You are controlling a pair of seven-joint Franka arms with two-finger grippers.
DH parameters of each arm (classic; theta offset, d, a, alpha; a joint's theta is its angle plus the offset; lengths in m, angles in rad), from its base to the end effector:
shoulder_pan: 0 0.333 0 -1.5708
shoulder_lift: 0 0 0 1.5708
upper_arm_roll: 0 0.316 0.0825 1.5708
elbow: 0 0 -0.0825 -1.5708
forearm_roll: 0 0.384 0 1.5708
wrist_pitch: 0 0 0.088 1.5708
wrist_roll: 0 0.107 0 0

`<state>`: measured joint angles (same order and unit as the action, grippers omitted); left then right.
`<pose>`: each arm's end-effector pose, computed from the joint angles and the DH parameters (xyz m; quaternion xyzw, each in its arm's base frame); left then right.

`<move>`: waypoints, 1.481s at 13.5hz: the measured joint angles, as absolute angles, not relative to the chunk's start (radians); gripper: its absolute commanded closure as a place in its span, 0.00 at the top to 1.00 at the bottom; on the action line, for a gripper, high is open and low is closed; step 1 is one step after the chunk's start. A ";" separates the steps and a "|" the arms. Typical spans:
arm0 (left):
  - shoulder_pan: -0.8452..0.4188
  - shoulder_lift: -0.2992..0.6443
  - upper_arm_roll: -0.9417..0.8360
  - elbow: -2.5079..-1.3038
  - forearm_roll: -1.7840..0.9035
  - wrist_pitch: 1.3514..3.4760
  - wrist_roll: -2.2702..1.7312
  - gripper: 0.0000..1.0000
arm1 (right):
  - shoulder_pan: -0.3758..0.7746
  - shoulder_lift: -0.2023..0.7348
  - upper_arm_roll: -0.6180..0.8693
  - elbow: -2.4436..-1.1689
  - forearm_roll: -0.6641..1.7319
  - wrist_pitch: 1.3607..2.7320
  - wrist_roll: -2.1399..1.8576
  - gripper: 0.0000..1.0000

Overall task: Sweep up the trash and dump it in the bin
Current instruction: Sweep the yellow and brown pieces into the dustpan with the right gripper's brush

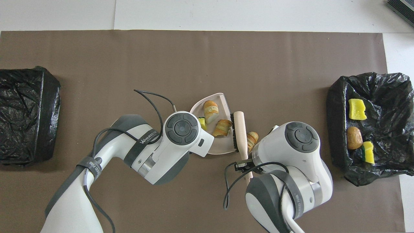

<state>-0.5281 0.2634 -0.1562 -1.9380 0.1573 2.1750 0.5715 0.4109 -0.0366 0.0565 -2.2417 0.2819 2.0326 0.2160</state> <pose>0.4758 -0.3755 0.3495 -0.7824 0.6211 0.0083 0.0444 0.4381 0.2388 0.3719 -0.9879 -0.0510 0.1202 0.0835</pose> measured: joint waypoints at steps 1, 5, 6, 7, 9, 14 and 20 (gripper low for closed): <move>-0.528 0.263 -0.155 -1.941 0.157 2.181 0.574 0.00 | 0.420 -0.034 0.057 -2.233 0.298 2.039 0.216 0.00; -0.528 0.262 -0.153 -1.946 0.173 2.199 0.600 0.00 | 0.379 -0.050 0.040 -2.167 0.210 1.913 0.227 0.00; -0.528 0.262 -0.153 -1.946 0.193 2.205 0.606 0.00 | 0.358 -0.062 0.039 -2.170 0.158 1.881 0.248 0.00; -0.528 0.262 -0.153 -1.946 0.220 2.208 0.607 0.00 | 0.342 -0.075 0.038 -2.185 0.120 1.865 0.277 0.00; -0.528 0.262 -0.154 -1.946 0.281 2.207 0.608 0.00 | 0.306 -0.102 0.039 -2.243 0.097 1.861 0.299 0.00; -0.532 0.252 -0.156 -1.942 0.347 2.116 0.608 0.00 | 0.366 -0.088 0.050 -2.333 0.158 1.950 0.331 0.00; -0.546 0.231 -0.158 -1.965 0.350 2.043 0.607 0.00 | 0.466 -0.082 0.054 -2.333 0.593 2.158 0.364 0.00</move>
<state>-0.5462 0.2307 -0.1579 -1.9651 0.3499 2.0433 0.6073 0.4657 -0.0818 0.0544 -2.3329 0.5926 2.1577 0.3642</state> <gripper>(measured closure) 0.678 0.740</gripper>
